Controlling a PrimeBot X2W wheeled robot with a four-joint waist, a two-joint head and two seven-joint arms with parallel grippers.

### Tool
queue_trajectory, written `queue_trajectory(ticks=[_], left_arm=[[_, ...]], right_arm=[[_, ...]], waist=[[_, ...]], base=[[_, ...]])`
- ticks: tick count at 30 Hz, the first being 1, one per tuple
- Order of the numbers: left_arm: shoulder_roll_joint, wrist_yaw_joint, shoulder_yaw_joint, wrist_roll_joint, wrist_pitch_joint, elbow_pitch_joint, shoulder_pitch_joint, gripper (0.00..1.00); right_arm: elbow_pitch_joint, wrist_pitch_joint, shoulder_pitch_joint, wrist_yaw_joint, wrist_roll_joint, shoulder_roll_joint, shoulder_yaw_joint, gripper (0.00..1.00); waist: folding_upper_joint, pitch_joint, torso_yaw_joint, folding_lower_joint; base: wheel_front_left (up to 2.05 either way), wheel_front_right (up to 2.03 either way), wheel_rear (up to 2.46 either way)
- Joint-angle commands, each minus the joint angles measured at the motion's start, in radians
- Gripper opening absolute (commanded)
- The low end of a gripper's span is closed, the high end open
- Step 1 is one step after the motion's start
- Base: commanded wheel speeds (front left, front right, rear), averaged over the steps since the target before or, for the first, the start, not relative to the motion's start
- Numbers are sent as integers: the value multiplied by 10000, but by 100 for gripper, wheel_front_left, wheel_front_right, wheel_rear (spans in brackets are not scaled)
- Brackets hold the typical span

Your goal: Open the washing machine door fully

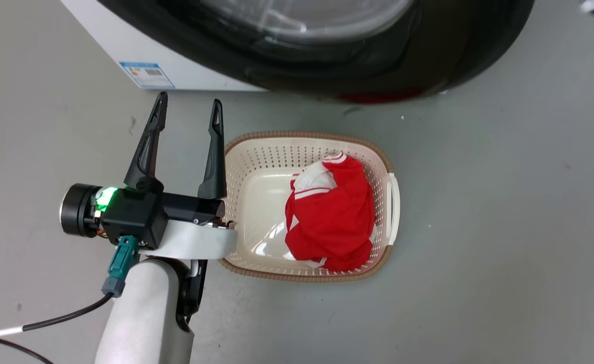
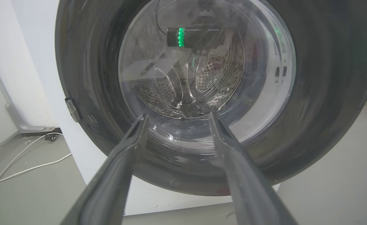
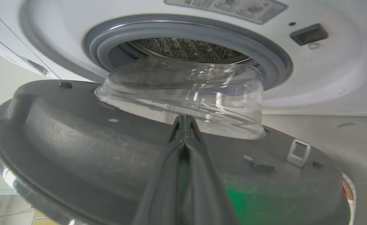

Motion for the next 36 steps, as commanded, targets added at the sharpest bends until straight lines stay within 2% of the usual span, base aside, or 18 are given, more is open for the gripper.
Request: queue_trajectory(ticks=[1, 12, 13, 25, 26, 27, 33, 36], left_arm=[[-10, -36, 29, -32, -27, 48, 232, 100], [48, -217, 210, -62, -27, 375, 1139, 100], [58, -245, 236, -58, -27, 414, 1406, 100], [28, -276, 237, -240, -27, 651, 2064, 100], [24, -274, 236, -249, -27, 647, 2086, 100], [10, -245, 203, -322, -27, 670, 2216, 100], [2, -246, 194, -344, -27, 669, 2224, 100], [-2, -226, 212, -364, -27, 669, 2236, 100]], right_arm=[[-232, 329, 473, 2, 166, 212, 76, 0], [-1457, 1433, 2610, 2, 725, 509, 229, 0], [-1875, 1681, 3148, 2, 873, 664, 313, 0], [-3763, 2452, 5160, 2, 1312, 1309, 907, 0], [-3918, 2476, 5290, 0, 1323, 1363, 969, 0], [-4711, 2512, 5979, 0, 1437, 1620, 1311, 0], [-5080, 2343, 6367, 0, 1512, 1680, 1439, 0], [-5203, 1793, 6615, 0, 1438, 1553, 1237, 0]], waist=[[0, -417, -67, 0], [0, -1961, -244, 0], [0, -2241, -302, 0], [0, -3027, -218, 0], [0, -3061, -207, 0], [0, -3194, -111, 0], [0, -3236, -39, 0], [0, -3276, -28, 0]], base=[[0, 0, 0], [0, 0, 0], [0, 0, 0], [0, 0, 0], [0, 0, 0], [0, 0, 0], [0, 0, 0], [0, 0, 0]])
